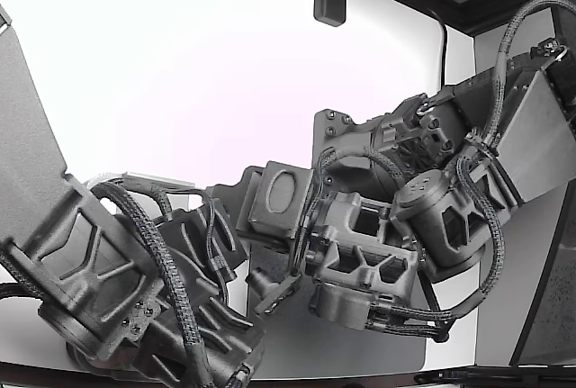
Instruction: Peel off protective film from adhesive tape.
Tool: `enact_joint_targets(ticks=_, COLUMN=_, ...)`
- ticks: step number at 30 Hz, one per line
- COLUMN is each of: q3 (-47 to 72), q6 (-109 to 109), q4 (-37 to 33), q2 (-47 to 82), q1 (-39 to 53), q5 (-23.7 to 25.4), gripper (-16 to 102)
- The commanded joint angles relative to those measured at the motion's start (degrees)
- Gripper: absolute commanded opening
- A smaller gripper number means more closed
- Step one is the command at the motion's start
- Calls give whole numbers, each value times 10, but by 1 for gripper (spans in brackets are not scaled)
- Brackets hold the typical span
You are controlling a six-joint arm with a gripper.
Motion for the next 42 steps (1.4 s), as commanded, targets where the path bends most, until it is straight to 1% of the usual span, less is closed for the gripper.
enact_joint_targets(ticks=1, q3=-10, q6=-3, q4=-7, q2=5, q1=-14, q5=2, gripper=-11)
enact_joint_targets(ticks=22, q3=-19, q6=-10, q4=-5, q2=2, q1=-22, q5=8, gripper=-11)
enact_joint_targets(ticks=42, q3=-23, q6=9, q4=21, q2=16, q1=-18, q5=-11, gripper=-11)
